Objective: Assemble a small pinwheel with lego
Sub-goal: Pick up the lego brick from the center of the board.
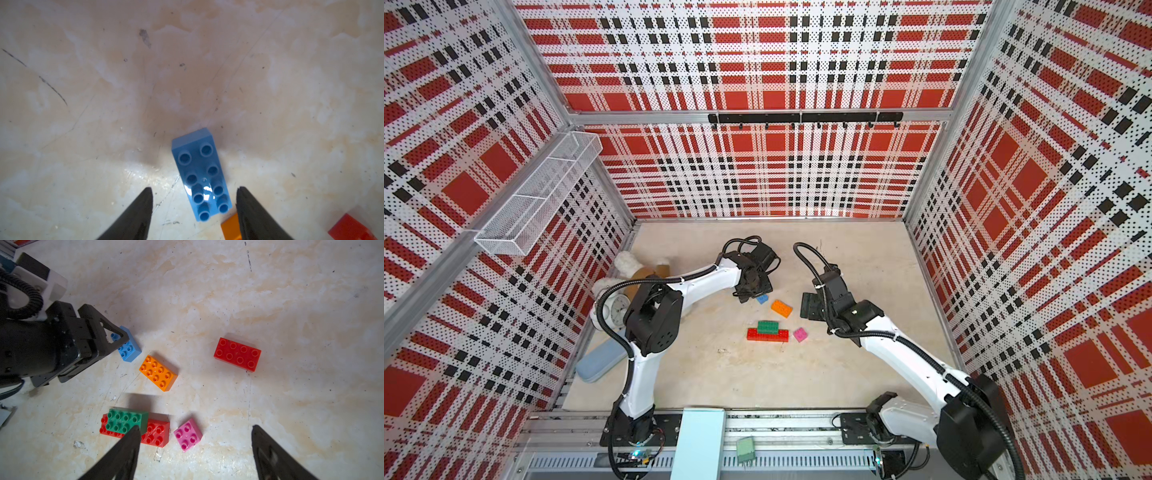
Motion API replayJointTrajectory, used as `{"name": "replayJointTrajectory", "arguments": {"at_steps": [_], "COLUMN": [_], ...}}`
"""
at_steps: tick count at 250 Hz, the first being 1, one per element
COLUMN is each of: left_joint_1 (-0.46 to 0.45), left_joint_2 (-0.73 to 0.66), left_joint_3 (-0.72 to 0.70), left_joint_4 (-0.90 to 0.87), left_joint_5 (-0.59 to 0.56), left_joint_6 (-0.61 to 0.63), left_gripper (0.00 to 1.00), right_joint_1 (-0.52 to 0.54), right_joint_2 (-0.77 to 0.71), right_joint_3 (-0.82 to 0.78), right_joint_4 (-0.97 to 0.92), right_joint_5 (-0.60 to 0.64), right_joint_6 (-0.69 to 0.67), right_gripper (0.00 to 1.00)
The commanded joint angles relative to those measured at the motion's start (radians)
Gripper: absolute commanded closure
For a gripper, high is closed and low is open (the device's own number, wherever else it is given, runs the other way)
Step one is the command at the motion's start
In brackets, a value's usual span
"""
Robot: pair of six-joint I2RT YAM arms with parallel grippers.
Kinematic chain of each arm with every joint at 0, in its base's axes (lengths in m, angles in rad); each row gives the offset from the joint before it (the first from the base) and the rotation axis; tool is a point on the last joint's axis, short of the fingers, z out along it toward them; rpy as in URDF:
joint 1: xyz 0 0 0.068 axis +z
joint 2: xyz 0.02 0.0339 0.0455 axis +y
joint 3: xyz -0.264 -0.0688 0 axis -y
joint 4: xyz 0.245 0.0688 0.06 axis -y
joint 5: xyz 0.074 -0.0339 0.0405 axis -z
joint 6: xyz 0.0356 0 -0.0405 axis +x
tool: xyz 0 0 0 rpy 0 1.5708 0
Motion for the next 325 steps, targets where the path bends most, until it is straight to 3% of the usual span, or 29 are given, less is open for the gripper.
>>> {"name": "replayJointTrajectory", "arguments": {"at_steps": [1,122,201,265,325], "left_joint_1": [0.012,0.027,0.030,0.040,0.047], "left_joint_2": [0.035,0.125,0.131,0.085,-0.032], "left_joint_3": [0.041,0.142,0.149,0.136,0.065], "left_joint_4": [-0.039,-0.063,-0.087,-0.093,-0.087], "left_joint_5": [-0.008,0.012,0.005,0.006,0.019], "left_joint_6": [-0.039,-0.046,-0.050,0.000,0.085], "left_gripper": [0.36,0.43,0.54,0.60,0.62], "right_joint_1": [-0.004,-0.004,-0.004,-0.004,-0.004], "right_joint_2": [-0.030,-0.027,-0.025,-0.029,-0.039], "right_joint_3": [-0.040,-0.042,-0.039,-0.051,-0.098], "right_joint_4": [0.085,0.078,0.070,0.081,0.193], "right_joint_5": [-0.036,-0.074,-0.079,-0.085,-0.186], "right_joint_6": [0.000,-0.007,-0.005,0.005,0.024], "right_gripper": [0.16,0.18,0.18,0.18,0.20]}}
